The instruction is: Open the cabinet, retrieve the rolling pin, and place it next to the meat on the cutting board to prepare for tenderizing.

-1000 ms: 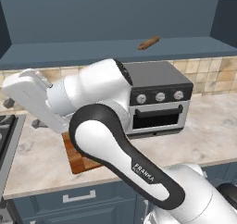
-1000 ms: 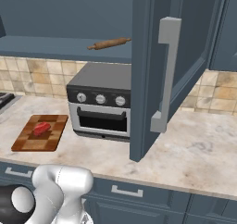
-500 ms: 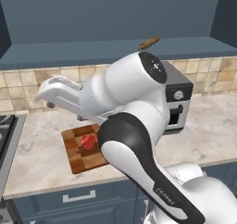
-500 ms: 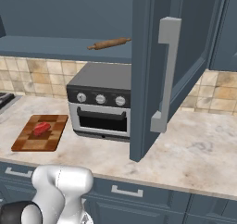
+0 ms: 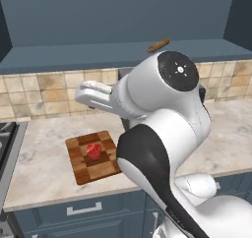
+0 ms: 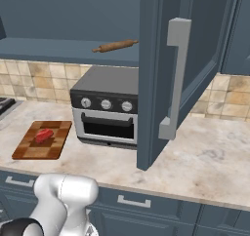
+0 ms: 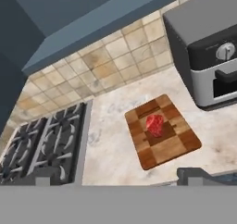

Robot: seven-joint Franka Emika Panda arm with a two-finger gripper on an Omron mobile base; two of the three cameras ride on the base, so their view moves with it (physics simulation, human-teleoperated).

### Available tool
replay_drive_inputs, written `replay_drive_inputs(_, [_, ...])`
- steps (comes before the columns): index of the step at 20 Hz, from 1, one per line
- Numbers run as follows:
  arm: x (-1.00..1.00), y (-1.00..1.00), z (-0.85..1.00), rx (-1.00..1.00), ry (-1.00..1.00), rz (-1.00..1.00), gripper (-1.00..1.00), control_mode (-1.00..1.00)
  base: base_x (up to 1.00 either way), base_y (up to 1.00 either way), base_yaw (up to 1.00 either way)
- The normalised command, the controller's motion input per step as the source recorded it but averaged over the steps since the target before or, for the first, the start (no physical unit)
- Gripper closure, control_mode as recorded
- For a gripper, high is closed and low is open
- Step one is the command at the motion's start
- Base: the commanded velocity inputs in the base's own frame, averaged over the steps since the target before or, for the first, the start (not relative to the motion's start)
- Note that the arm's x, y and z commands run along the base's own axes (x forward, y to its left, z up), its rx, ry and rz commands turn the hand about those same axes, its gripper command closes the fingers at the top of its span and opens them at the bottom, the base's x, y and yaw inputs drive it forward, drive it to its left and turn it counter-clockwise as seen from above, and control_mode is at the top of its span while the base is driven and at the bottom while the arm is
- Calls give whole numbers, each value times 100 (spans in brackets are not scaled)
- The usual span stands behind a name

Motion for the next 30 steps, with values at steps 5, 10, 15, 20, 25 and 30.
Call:
replay_drive_inputs(5, [15,-54,21,-19,-4,-28,-100,-100,0,0,0])
replay_drive_inputs(10, [29,-56,15,-18,-4,-26,-100,-100,0,0,0])
replay_drive_inputs(15, [45,-57,10,-13,-5,-21,-100,-100,0,0,0])
replay_drive_inputs(20, [48,-60,5,-8,-5,-14,-100,-100,0,0,0])
replay_drive_inputs(25, [36,-56,8,-5,-7,-11,-100,-100,0,0,0])
replay_drive_inputs(30, [7,-48,33,0,-6,-7,-100,-100,0,0,0])
